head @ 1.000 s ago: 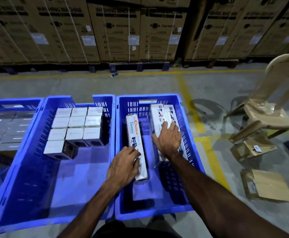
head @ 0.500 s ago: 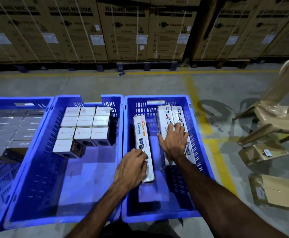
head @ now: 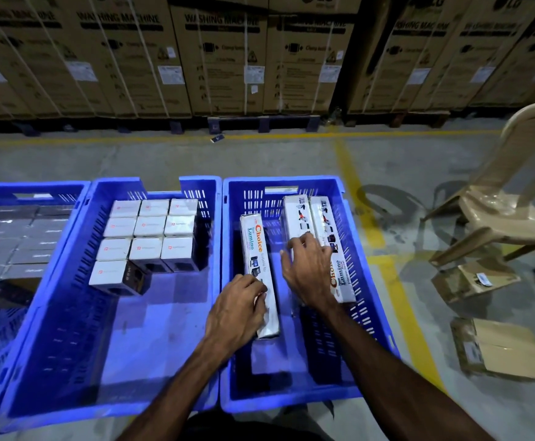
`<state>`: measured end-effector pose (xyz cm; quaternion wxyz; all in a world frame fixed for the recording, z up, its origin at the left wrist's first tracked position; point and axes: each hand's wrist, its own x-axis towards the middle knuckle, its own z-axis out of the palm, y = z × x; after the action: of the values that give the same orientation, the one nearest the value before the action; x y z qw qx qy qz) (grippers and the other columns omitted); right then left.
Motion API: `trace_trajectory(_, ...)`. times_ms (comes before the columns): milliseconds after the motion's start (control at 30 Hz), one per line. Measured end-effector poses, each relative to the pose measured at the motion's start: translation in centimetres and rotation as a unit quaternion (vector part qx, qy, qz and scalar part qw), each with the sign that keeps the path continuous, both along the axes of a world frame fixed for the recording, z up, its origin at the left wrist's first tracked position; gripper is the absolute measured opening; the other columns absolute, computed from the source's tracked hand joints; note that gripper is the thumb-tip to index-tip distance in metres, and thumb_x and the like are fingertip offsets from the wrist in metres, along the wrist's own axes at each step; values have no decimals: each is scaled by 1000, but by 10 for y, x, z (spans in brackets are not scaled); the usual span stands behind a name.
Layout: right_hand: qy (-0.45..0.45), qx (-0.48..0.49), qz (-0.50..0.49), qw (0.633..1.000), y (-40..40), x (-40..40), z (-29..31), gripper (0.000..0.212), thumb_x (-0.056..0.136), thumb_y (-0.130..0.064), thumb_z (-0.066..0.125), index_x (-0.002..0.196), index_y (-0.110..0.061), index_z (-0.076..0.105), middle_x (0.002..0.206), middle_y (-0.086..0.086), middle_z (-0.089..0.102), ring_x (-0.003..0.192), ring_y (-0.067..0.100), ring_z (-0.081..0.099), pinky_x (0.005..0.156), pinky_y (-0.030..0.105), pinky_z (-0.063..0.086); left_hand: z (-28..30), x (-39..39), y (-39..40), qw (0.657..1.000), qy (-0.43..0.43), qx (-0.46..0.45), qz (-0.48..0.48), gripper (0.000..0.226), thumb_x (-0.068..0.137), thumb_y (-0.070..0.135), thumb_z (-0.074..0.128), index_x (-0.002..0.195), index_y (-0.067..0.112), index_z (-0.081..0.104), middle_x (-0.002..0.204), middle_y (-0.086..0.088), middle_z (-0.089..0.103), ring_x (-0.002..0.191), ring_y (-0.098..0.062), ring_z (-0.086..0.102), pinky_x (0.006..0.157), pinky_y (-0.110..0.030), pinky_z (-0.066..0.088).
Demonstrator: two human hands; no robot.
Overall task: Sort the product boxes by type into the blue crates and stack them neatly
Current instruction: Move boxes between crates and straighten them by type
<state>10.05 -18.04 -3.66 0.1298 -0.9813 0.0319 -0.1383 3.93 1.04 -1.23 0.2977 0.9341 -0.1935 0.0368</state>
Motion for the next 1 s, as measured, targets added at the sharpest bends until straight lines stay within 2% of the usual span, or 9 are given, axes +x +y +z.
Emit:
trace_trajectory(100,-13,57,56,997,26,-20,0,24,96,-42,53,100,-20,64,92,1,63,80,26,62,76,42,47,1,0,2,995,18,-86,47,8,93,11,66,94,17,71,95,6,61,92,-15,61,83,-27,48)
trace_trajectory(200,38,21,64,997,51,-36,-7,48,89,-45,55,126,-15,62,102,11,63,80,34,65,65,42,51,8,1,4,982,13,-163,91,13,90,3,69,89,16,71,89,6,63,85,-10,62,78,-23,48)
trace_trajectory(300,154,-40,39,986,68,-38,-11,73,88,-36,62,153,-17,34,119,15,56,92,35,67,69,40,53,13,1,8,972,8,-199,124,14,88,-1,70,86,13,72,85,6,65,81,-7,62,73,-22,49)
trace_trajectory(367,203,-39,10,978,75,-36,-14,92,88,-34,69,161,-20,16,125,14,54,99,34,67,73,41,54,14,1,9,968,7,-211,136,15,88,-2,71,86,13,72,84,6,65,80,-8,63,71,-24,51)
trace_trajectory(467,223,-7,-15,975,77,-31,-9,97,95,-46,64,164,-19,2,130,16,55,106,35,67,78,42,54,17,0,8,964,5,-222,147,15,88,-2,72,86,13,73,83,6,66,80,-9,64,70,-26,53)
trace_trajectory(633,215,143,-40,965,56,-24,57,97,83,-54,68,159,-31,12,136,13,57,115,39,63,92,48,50,18,3,13,938,49,-279,198,17,90,1,71,90,18,74,87,5,71,80,-10,69,72,-32,57)
trace_trajectory(800,186,120,31,975,11,-20,149,100,77,-53,72,156,-39,12,132,3,62,113,34,63,87,42,50,42,17,19,931,25,-307,195,22,93,3,72,101,23,72,97,4,72,86,-8,67,76,-36,58)
trace_trajectory(900,202,93,91,971,-15,-13,187,101,72,-51,79,152,-43,18,130,1,66,114,30,64,83,40,50,73,41,25,939,-56,-299,160,34,87,-1,76,111,22,70,103,1,67,90,-14,66,77,-41,58)
trace_trajectory(1000,238,64,141,959,-34,-1,208,97,67,-53,83,148,-47,29,132,-4,65,117,23,58,90,40,48,104,62,34,949,-133,-244,147,58,77,0,83,129,18,64,117,-6,59,105,-23,59,93,-33,53)
